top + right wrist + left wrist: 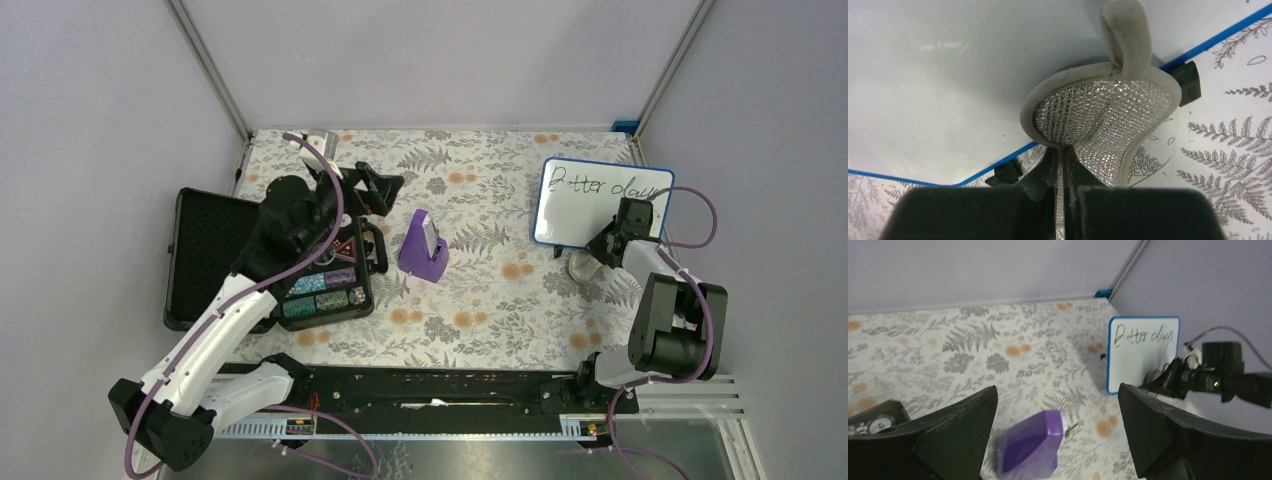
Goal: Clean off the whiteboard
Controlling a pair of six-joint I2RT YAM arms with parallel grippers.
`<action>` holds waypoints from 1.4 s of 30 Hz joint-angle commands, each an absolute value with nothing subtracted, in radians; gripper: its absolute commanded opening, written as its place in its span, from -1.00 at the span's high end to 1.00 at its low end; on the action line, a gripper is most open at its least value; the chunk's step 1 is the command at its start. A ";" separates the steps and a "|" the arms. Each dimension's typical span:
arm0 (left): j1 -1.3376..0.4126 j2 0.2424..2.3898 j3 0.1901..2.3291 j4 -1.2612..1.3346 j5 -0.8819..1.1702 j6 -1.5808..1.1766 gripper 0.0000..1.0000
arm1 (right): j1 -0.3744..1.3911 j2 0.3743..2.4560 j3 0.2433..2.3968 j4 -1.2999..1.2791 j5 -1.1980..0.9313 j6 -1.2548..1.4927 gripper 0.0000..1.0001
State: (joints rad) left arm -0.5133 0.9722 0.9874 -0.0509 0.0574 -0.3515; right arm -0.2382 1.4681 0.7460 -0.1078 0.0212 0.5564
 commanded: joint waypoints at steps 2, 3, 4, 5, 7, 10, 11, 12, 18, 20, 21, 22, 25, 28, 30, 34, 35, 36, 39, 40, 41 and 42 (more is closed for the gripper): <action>-0.517 1.000 1.106 0.029 0.041 -0.433 -0.98 | -0.238 1.348 0.737 -0.083 0.011 0.552 1.00; -0.517 1.007 1.103 0.050 0.032 -0.429 -0.98 | -0.238 1.331 0.743 -0.069 0.009 0.565 1.00; -0.517 1.015 1.102 0.058 0.019 -0.421 -0.98 | -0.236 1.317 0.750 -0.051 0.005 0.579 1.00; -0.517 1.025 1.105 0.057 0.007 -0.408 -0.98 | -0.236 1.311 0.760 -0.029 0.003 0.589 1.00; -0.517 1.040 1.117 0.045 -0.017 -0.373 -0.98 | -0.234 1.315 0.806 -0.012 0.003 0.612 1.00; -0.522 1.039 1.104 0.040 -0.041 -0.324 -0.98 | -0.222 1.346 0.884 -0.010 0.016 0.636 1.00; -0.526 1.031 1.089 0.050 -0.047 -0.311 -0.98 | -0.219 1.357 0.907 -0.010 0.026 0.654 1.00; -0.530 1.022 1.071 0.064 -0.047 -0.297 -0.98 | -0.214 1.368 0.925 0.025 0.037 0.674 1.00; -0.536 0.937 0.991 0.094 -0.071 -0.251 -0.98 | -0.058 1.457 1.109 0.089 0.150 0.729 1.00; -0.538 0.921 0.980 0.102 -0.073 -0.250 -0.98 | 0.021 1.517 1.202 0.065 0.194 0.690 1.00; -0.538 0.917 0.981 0.102 -0.067 -0.251 -0.98 | 0.057 1.555 1.256 0.051 0.223 0.674 1.00; -0.538 0.912 0.982 0.101 -0.066 -0.255 -0.98 | 0.071 1.573 1.277 0.039 0.244 0.655 1.00; -0.551 0.907 0.971 0.113 -0.060 -0.268 -0.98 | 0.113 1.627 1.331 0.039 0.292 0.596 1.00; -0.581 0.936 0.976 0.110 -0.072 -0.269 -0.98 | 0.141 1.683 1.389 0.018 0.319 0.533 1.00; -0.595 0.969 1.026 0.055 -0.085 -0.274 -0.98 | 0.160 1.718 1.425 -0.029 0.352 0.504 1.00; -0.609 1.001 1.087 -0.057 -0.078 -0.284 -0.98 | 0.187 1.727 1.439 -0.061 0.429 0.449 1.00; -0.609 0.996 1.074 -0.053 -0.077 -0.288 -0.98 | 0.191 1.719 1.432 -0.058 0.438 0.442 1.00; -0.609 0.987 1.053 -0.043 -0.077 -0.288 -0.98 | 0.191 1.714 1.423 -0.050 0.440 0.428 1.00; -0.616 0.974 1.010 -0.016 -0.085 -0.267 -0.98 | 0.192 1.716 1.414 -0.041 0.450 0.410 1.00; -0.624 0.971 1.008 -0.014 -0.098 -0.252 -0.98 | 0.191 1.720 1.415 -0.045 0.451 0.407 1.00; -0.630 0.966 1.005 -0.009 -0.113 -0.239 -0.98 | 0.192 1.721 1.411 -0.049 0.452 0.410 1.00; -0.632 0.961 1.000 -0.005 -0.122 -0.232 -0.98 | 0.192 1.718 1.403 -0.050 0.451 0.413 1.00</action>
State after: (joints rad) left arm -0.6136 0.9985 1.0138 -0.0536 -0.0711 -0.2737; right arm 0.1890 1.7351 1.3998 -0.0303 0.3855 0.4511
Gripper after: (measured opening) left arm 0.989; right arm 0.025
